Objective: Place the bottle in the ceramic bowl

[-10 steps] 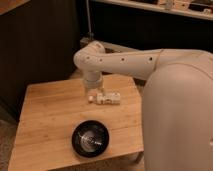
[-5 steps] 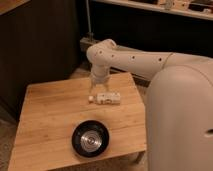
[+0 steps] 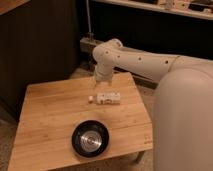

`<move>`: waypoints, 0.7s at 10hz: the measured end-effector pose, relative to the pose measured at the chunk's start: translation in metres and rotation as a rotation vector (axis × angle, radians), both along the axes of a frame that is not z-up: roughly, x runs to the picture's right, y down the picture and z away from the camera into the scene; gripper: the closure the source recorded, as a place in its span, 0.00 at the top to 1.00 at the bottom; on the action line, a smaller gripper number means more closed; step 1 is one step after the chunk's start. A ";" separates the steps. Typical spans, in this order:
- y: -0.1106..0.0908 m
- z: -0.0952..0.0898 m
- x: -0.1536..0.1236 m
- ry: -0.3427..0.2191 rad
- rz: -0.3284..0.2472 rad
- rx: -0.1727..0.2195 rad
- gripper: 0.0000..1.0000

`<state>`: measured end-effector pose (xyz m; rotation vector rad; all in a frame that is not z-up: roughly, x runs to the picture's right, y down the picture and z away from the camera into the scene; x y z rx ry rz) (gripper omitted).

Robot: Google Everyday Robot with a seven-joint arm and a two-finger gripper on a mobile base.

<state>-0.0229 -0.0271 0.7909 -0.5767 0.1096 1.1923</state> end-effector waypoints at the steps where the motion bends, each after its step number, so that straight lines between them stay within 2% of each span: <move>1: 0.001 0.000 0.008 -0.136 -0.076 -0.008 0.65; 3: 0.003 -0.001 0.008 -0.369 -0.223 -0.059 0.65; 4: 0.004 -0.002 0.006 -0.514 -0.312 -0.075 0.65; 7: 0.005 -0.004 0.016 -0.734 -0.427 -0.068 0.65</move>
